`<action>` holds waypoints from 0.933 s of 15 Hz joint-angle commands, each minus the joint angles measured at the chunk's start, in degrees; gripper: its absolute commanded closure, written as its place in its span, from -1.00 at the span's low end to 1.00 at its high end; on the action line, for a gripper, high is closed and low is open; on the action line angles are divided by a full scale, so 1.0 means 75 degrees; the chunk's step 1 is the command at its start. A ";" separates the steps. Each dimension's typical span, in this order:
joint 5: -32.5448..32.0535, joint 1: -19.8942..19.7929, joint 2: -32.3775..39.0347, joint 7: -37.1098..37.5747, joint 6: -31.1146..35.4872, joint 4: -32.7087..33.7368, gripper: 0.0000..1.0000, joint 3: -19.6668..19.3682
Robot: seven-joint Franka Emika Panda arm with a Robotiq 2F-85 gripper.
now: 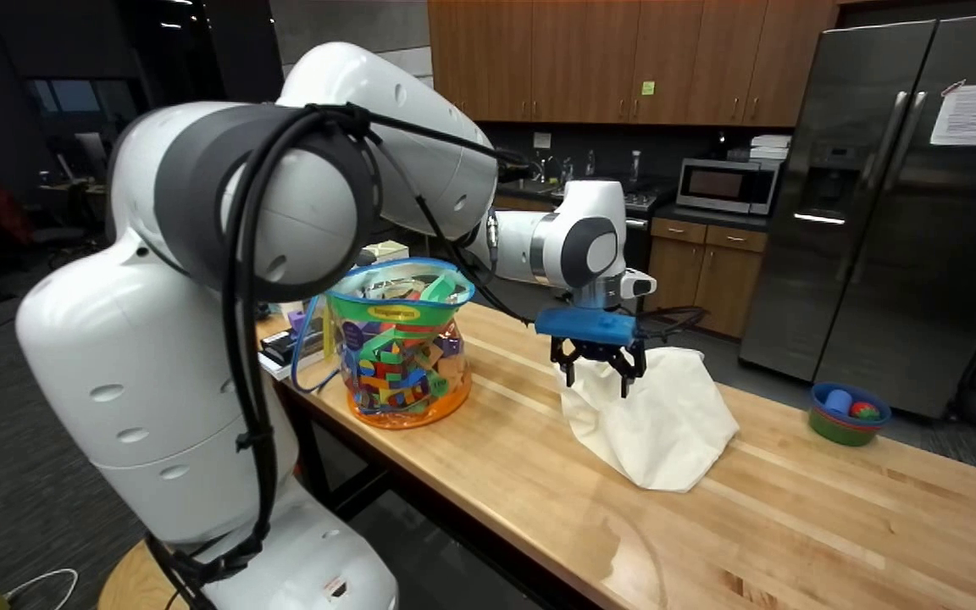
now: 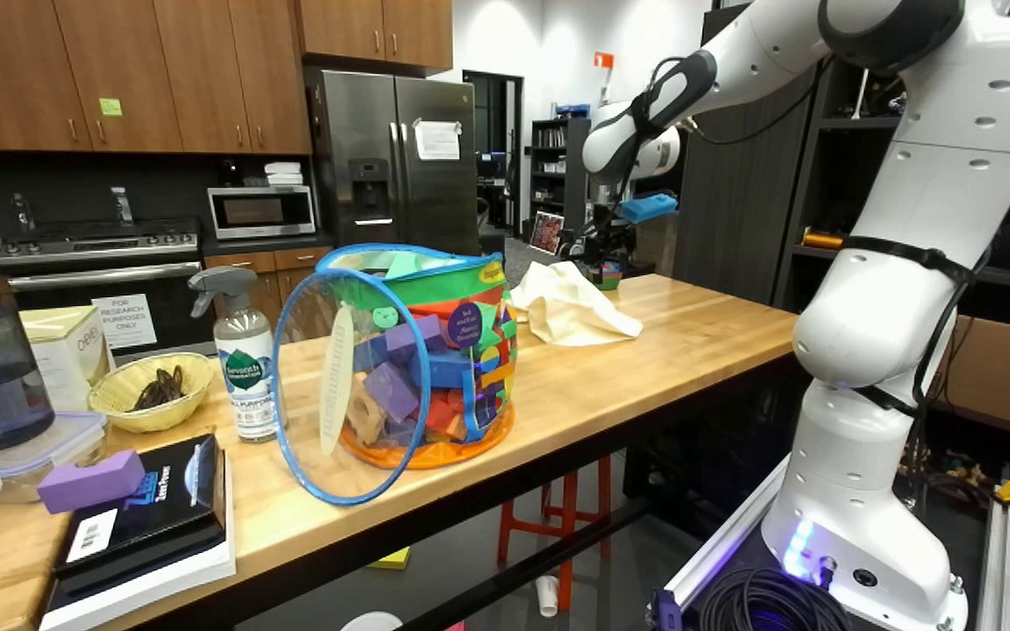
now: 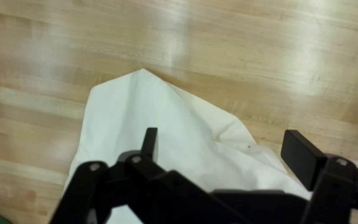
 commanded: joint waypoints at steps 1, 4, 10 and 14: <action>-0.0340 0.0005 0.0559 0.0331 0.0296 0.0682 -1.00 0.0163; -0.0410 0.0029 0.0955 0.0392 0.0329 0.1209 -1.00 0.0258; -0.0037 0.0043 0.1670 0.0256 0.0313 0.2060 -1.00 0.0353; 0.0424 0.0073 0.2048 0.0241 0.0298 0.2423 -1.00 0.0466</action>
